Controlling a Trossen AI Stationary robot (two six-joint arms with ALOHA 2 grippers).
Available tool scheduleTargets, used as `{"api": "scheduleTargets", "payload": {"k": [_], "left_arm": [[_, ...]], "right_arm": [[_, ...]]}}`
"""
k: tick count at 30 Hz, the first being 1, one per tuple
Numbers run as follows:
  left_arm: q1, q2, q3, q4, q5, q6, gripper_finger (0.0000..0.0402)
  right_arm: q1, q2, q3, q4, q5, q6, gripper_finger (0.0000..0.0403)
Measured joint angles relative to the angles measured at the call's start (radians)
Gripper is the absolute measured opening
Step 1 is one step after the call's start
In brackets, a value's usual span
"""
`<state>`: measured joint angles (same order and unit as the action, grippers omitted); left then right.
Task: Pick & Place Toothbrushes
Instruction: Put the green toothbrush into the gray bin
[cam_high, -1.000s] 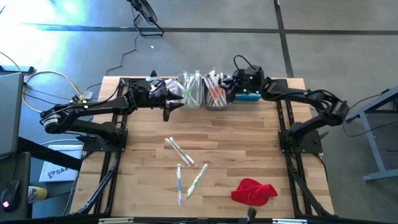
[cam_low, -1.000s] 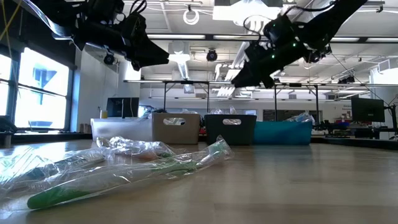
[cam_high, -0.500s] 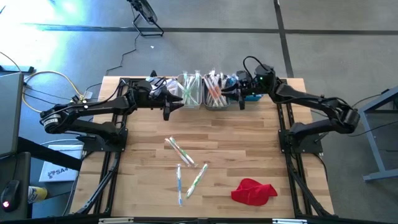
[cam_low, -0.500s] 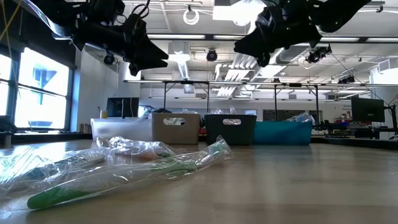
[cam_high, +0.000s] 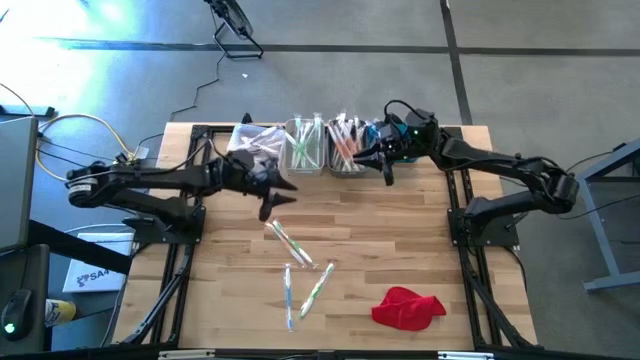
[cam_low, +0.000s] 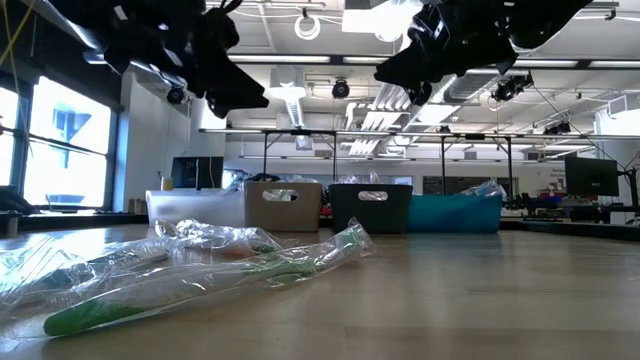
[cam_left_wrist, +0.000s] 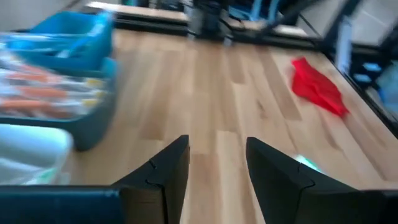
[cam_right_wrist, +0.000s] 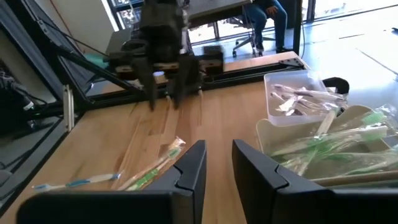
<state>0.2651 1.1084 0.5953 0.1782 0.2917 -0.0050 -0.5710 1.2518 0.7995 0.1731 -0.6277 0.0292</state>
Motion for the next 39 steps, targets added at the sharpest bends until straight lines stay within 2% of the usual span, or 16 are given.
{"api": "scheduleTargets", "payload": {"k": [7, 12, 17, 25, 32, 39], "left_arm": [[-0.137, 0.000, 0.000, -0.032, -0.055, 0.008, 0.0157], [-0.196, 0.000, 0.000, -0.019, -0.094, 0.008, 0.0157], [-0.209, 0.000, 0.000, -0.031, -0.167, 0.045, 0.0157], [-0.207, 0.010, 0.001, -0.115, -0.216, 0.132, 0.0157], [-0.207, 0.010, 0.001, -0.219, -0.216, 0.132, 0.0157], [-0.208, 0.066, 0.001, -0.228, -0.215, 0.137, 0.0157]], "right_arm": [[0.025, 0.000, 0.000, 0.000, 0.000, -0.001, 0.0070], [0.045, 0.000, 0.000, 0.001, 0.000, -0.008, 0.0070], [0.058, 0.000, 0.000, 0.002, 0.000, -0.009, 0.0070], [0.075, 0.000, 0.000, 0.001, 0.038, -0.032, 0.0070], [0.075, 0.000, 0.000, 0.000, 0.053, -0.032, 0.0070], [0.075, 0.000, 0.000, -0.004, 0.053, -0.023, 0.0070]]}}
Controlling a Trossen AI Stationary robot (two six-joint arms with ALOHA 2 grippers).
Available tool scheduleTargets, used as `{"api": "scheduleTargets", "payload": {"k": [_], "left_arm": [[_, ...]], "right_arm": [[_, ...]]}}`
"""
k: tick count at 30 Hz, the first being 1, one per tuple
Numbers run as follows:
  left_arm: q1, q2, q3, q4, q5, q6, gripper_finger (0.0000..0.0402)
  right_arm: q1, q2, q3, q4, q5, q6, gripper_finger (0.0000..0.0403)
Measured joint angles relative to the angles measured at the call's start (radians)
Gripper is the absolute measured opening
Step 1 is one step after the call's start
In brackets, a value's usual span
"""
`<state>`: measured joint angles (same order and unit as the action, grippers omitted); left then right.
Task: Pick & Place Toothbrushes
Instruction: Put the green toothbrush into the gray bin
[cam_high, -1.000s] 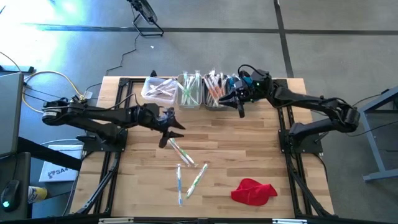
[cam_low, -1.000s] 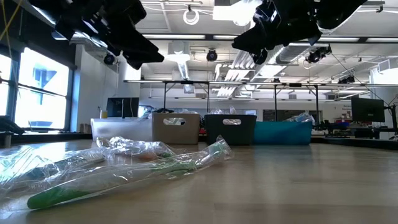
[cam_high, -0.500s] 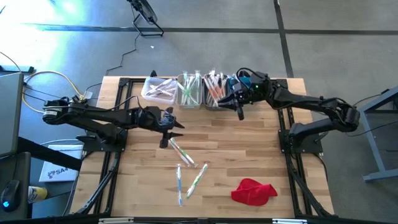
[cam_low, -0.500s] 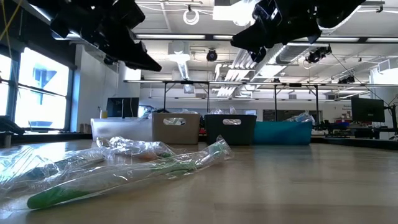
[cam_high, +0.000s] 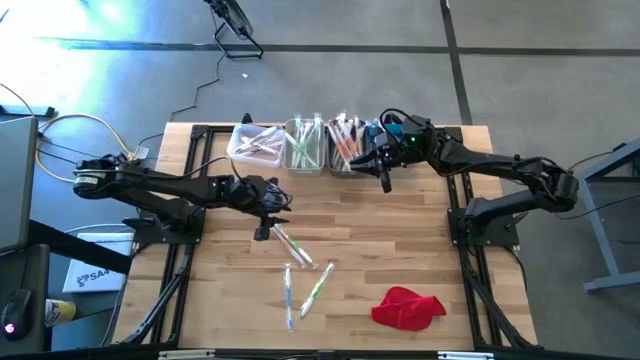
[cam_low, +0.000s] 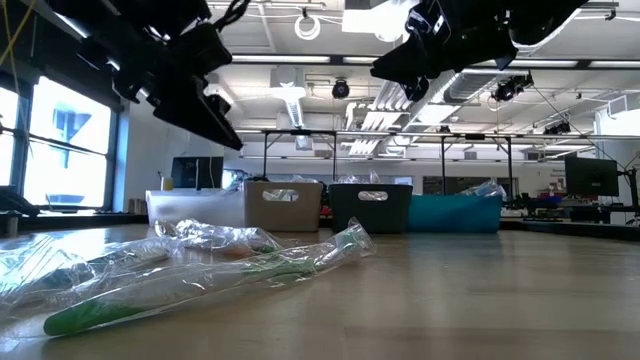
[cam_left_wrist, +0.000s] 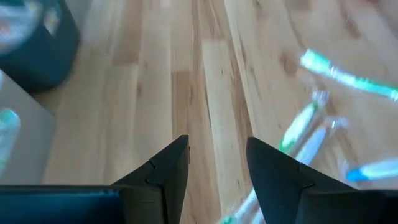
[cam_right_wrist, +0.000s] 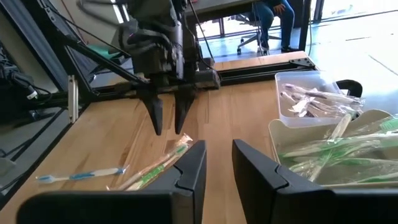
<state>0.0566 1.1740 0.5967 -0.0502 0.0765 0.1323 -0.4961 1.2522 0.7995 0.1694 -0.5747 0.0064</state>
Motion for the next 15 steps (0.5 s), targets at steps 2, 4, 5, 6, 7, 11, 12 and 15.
{"api": "scheduleTargets", "payload": {"k": [2, 4, 5, 6, 7, 11, 12, 15], "left_arm": [[0.000, 0.031, -0.001, -0.006, 0.000, 0.002, 0.0157], [0.000, 0.057, -0.001, -0.002, 0.000, 0.002, 0.0157], [0.000, 0.069, -0.001, -0.003, 0.001, 0.002, 0.0157], [0.000, 0.082, -0.001, -0.005, 0.006, 0.002, 0.0157], [0.001, 0.097, -0.001, -0.004, 0.018, 0.002, 0.0157], [0.000, 0.133, -0.001, -0.002, 0.053, 0.002, 0.0157], [0.000, 0.141, -0.001, -0.005, 0.059, 0.002, 0.0157], [0.000, 0.166, -0.001, -0.005, 0.071, -0.004, 0.0157]], "right_arm": [[0.000, 0.000, 0.000, -0.001, 0.000, 0.000, 0.0070], [0.000, 0.000, 0.000, -0.002, 0.000, 0.000, 0.0070], [0.000, 0.000, 0.000, -0.001, 0.000, 0.000, 0.0070], [0.000, 0.000, 0.000, -0.001, 0.000, 0.000, 0.0070], [0.000, 0.000, 0.000, -0.002, 0.000, 0.000, 0.0070], [0.000, 0.000, 0.000, -0.001, 0.000, 0.000, 0.0070], [0.000, 0.000, 0.000, -0.002, 0.000, 0.000, 0.0070], [0.000, 0.000, 0.000, -0.001, 0.000, 0.001, 0.0070]]}}
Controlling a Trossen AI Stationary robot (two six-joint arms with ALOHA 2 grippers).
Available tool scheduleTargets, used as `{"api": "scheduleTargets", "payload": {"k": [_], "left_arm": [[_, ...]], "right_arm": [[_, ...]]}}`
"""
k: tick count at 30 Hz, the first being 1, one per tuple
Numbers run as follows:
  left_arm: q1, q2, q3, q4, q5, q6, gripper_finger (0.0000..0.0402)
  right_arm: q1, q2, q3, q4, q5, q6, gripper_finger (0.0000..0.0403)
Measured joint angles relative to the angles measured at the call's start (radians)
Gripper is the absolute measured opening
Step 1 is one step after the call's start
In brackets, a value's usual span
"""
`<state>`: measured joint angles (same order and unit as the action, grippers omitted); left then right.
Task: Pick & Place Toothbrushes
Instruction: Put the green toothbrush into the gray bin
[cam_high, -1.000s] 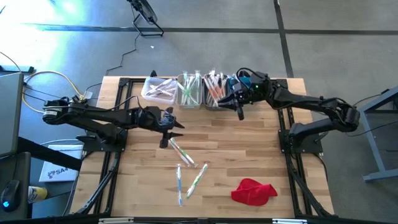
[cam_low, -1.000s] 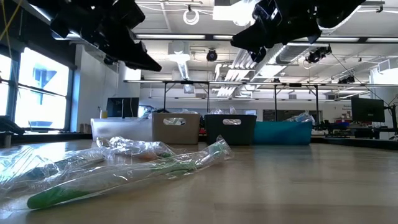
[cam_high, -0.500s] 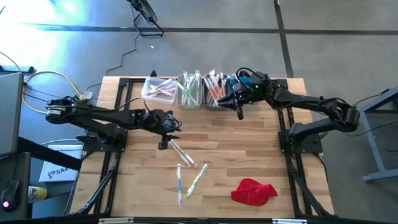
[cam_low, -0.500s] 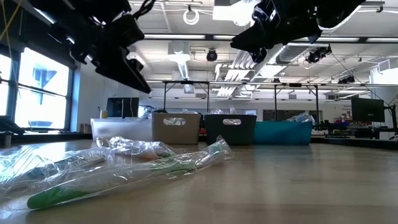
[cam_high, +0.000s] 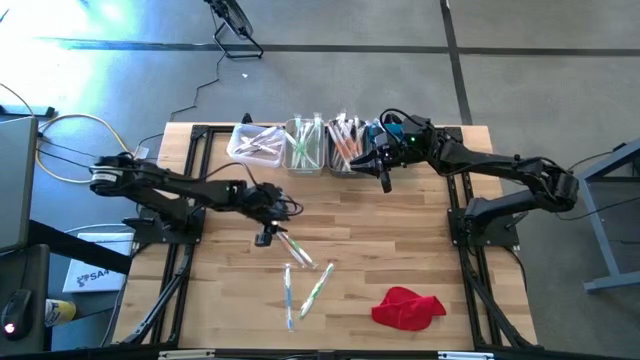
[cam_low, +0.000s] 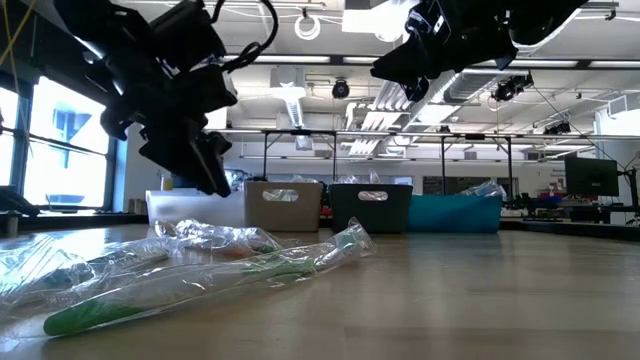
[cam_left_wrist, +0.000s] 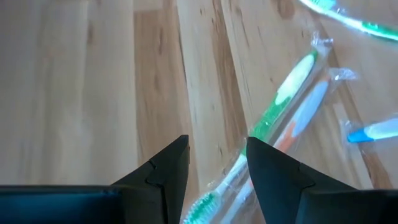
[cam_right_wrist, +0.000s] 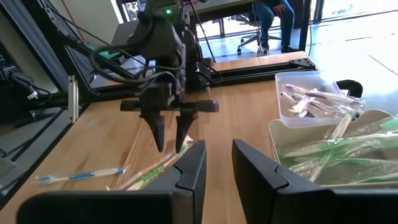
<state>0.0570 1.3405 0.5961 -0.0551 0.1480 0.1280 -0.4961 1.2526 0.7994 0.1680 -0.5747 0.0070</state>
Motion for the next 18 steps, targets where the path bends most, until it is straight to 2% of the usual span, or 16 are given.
{"api": "scheduleTargets", "payload": {"k": [12, 18], "left_arm": [[0.000, 0.123, 0.000, 0.002, 0.083, -0.034, 0.0157], [0.000, 0.150, 0.000, 0.006, 0.090, -0.034, 0.0157]], "right_arm": [[0.000, 0.000, 0.000, 0.000, 0.000, 0.000, 0.0070], [0.000, 0.000, 0.000, 0.000, 0.000, -0.002, 0.0070]]}}
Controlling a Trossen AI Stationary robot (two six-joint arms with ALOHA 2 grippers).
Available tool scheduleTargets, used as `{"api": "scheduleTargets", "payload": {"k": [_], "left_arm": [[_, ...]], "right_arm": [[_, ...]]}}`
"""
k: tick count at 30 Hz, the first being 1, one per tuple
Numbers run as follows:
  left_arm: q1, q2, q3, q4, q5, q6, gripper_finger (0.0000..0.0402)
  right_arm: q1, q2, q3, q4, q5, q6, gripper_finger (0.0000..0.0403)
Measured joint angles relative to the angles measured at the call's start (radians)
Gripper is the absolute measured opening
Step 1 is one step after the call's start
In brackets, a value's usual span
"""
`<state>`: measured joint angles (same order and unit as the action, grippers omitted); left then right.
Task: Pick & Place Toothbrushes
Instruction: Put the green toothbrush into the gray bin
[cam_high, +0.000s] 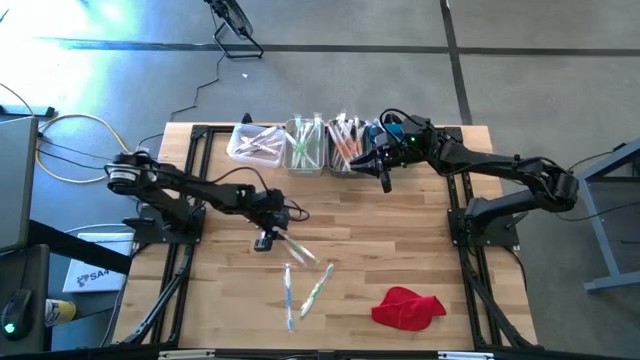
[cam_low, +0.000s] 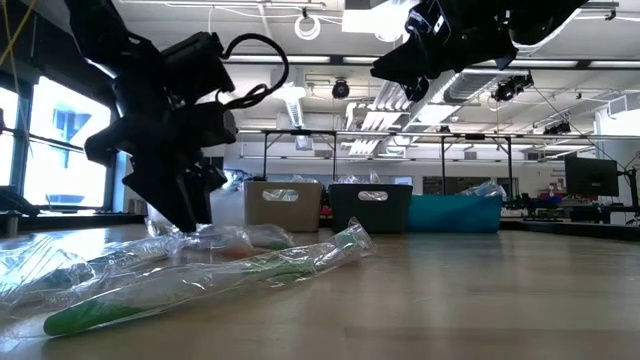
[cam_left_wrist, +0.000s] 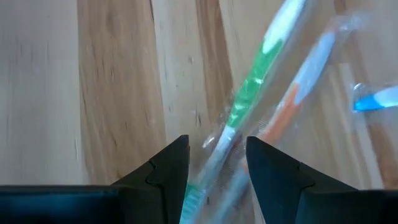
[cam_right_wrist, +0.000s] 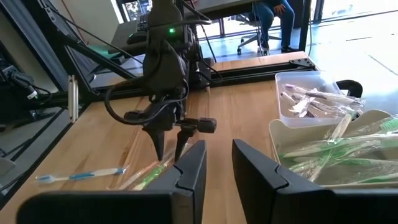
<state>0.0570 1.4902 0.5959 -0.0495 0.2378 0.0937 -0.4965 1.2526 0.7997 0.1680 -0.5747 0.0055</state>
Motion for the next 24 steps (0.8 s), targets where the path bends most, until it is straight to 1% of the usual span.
{"api": "scheduleTargets", "payload": {"k": [6, 15, 18, 24], "left_arm": [[0.000, 0.028, 0.001, 0.005, -0.008, -0.001, 0.0157], [0.002, 0.031, 0.001, 0.010, -0.010, -0.019, 0.0154], [0.002, 0.032, 0.001, 0.010, -0.013, -0.021, 0.0138], [0.002, 0.033, 0.001, 0.009, -0.017, -0.024, 0.0086]], "right_arm": [[0.000, 0.000, 0.000, 0.000, 0.000, -0.001, 0.0070], [0.000, 0.000, 0.000, 0.000, 0.000, -0.002, 0.0070], [0.000, 0.000, 0.000, 0.000, 0.000, -0.002, 0.0070], [0.000, 0.000, 0.000, 0.000, 0.000, -0.002, 0.0070]]}}
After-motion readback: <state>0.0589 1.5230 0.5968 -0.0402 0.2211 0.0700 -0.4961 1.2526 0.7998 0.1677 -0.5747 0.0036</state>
